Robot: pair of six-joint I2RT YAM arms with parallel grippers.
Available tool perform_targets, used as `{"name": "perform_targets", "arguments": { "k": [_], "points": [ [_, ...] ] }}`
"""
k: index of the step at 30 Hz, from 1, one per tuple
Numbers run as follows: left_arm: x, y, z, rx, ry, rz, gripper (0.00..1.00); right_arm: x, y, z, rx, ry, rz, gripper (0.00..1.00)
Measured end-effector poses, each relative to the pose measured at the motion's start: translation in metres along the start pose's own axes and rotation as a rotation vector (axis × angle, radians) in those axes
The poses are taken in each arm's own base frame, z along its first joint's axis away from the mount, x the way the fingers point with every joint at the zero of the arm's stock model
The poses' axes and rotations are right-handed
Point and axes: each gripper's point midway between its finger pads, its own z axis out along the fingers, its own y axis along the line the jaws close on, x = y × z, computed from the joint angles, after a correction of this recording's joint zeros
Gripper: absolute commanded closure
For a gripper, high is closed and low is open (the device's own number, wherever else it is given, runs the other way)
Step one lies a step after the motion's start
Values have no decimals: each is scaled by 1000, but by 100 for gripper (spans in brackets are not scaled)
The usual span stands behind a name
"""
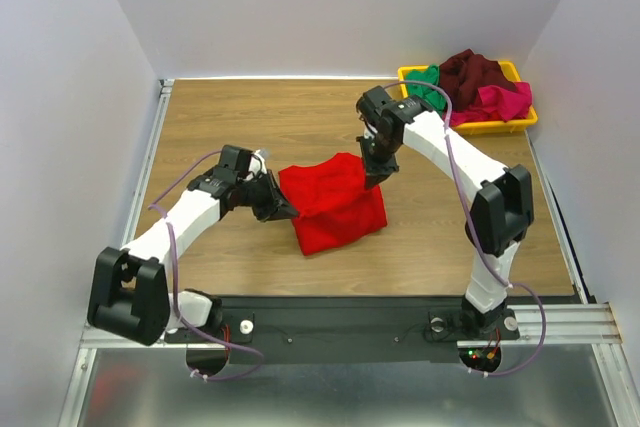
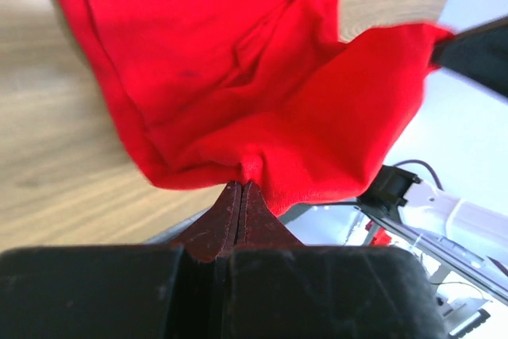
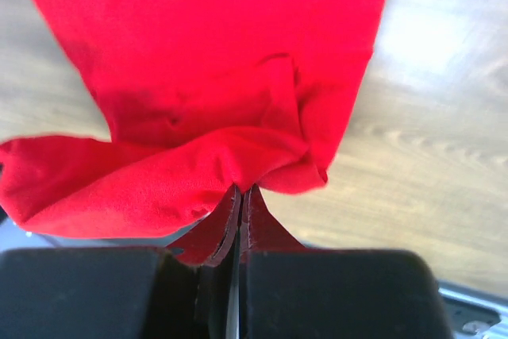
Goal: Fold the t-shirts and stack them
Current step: Fold the tshirt
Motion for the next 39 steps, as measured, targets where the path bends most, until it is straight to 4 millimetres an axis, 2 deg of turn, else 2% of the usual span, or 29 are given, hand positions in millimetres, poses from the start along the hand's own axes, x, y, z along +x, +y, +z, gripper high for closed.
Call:
{"name": "perform_targets", "arguments": {
  "k": [7,15,25,30,36,39],
  "points": [
    [-20,17,16,-23,1,-3,100,-43,-10,17,28,-49,-3,100],
    [-58,13,33,5,-37,4,100,-87,-12,27,18,-109,-20,100],
    [-93,17,39,3,-77,-5,100,-124,-18,51,19,-138,-39,99],
    [-108,21,40,-2,-93,-4,100,-141,-13,53,6,-175,-58,100],
    [-115,31,46,-18,-92,-16,100,-152,-9,52,-6,-211,-69,99],
    [-117,35,49,-27,-88,-21,100,-159,-8,59,-12,-228,-72,100]
  ]
}}
